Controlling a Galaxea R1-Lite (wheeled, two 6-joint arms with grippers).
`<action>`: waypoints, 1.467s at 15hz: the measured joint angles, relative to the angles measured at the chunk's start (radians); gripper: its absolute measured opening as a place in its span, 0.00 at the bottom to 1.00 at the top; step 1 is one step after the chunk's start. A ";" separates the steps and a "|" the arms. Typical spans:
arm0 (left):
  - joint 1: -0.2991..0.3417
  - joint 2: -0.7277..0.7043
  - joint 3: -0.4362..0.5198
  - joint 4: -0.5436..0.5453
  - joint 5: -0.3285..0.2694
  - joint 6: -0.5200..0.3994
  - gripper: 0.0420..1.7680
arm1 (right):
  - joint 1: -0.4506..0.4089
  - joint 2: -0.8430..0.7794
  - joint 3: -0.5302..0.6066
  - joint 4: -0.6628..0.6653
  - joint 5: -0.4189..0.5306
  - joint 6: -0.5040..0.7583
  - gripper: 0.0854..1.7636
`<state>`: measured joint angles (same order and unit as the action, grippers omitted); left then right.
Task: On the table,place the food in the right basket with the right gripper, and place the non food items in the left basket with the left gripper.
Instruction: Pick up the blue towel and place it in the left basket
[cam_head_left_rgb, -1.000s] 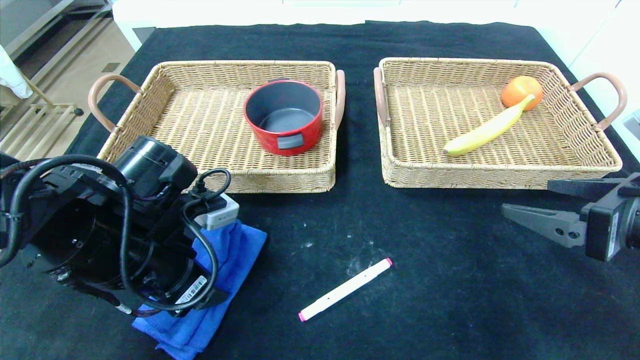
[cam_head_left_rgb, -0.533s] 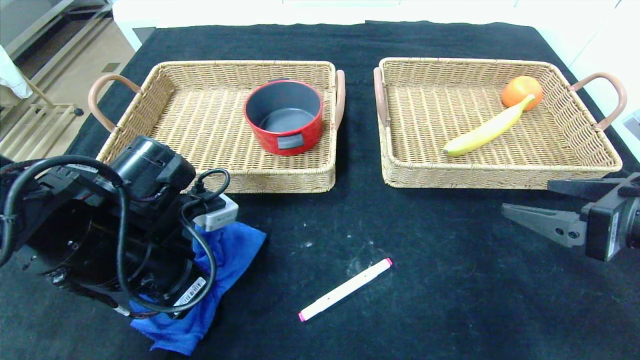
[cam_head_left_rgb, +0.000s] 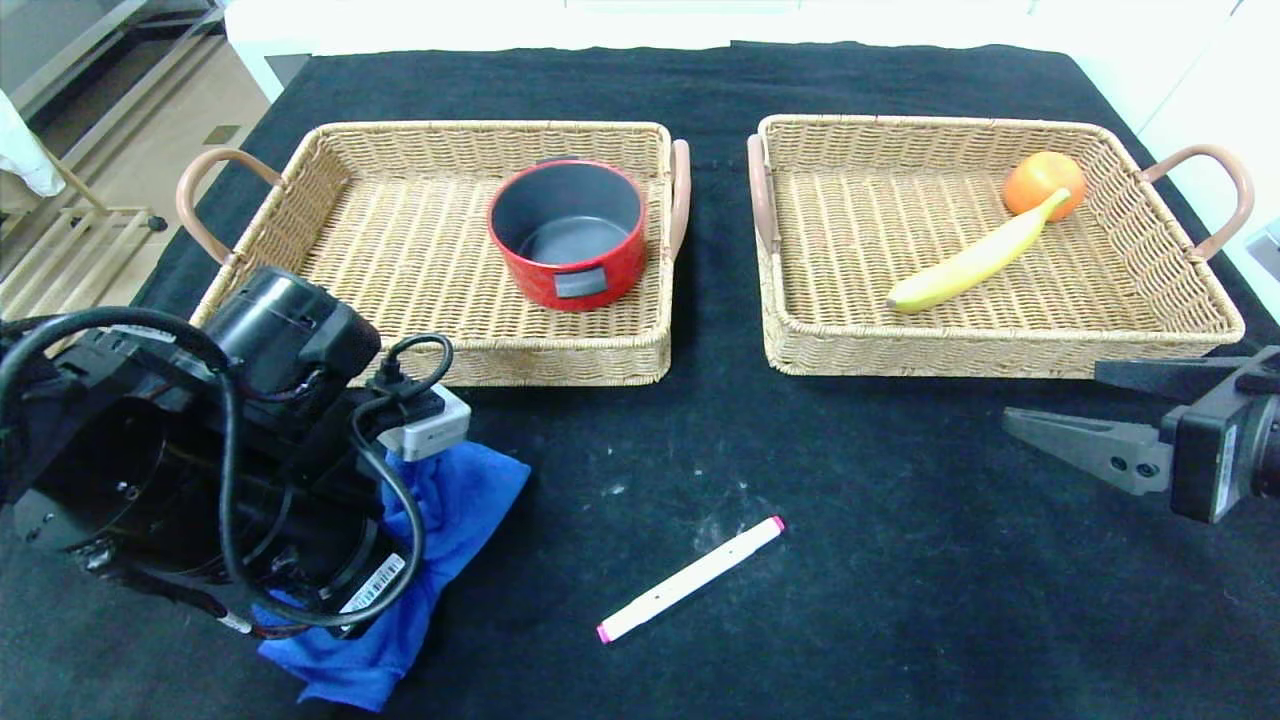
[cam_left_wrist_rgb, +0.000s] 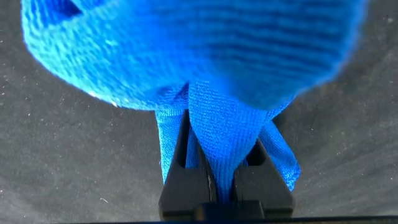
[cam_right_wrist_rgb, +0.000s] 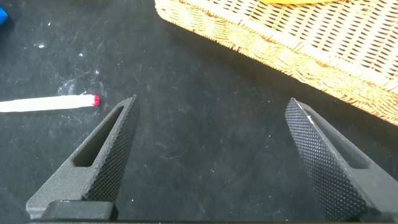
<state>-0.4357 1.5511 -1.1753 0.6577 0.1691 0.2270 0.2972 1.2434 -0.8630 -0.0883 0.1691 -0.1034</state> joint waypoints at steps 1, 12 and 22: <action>0.000 -0.005 0.000 0.000 0.000 0.001 0.10 | 0.000 0.000 0.000 0.000 0.000 0.000 0.97; -0.008 -0.097 -0.051 -0.001 -0.011 0.005 0.10 | 0.000 0.007 0.001 -0.003 0.000 0.001 0.97; -0.001 -0.156 -0.150 -0.004 -0.014 -0.019 0.10 | 0.001 0.018 0.000 -0.004 0.001 0.002 0.97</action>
<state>-0.4372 1.3951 -1.3249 0.6538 0.1549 0.2083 0.2987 1.2613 -0.8626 -0.0928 0.1702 -0.1015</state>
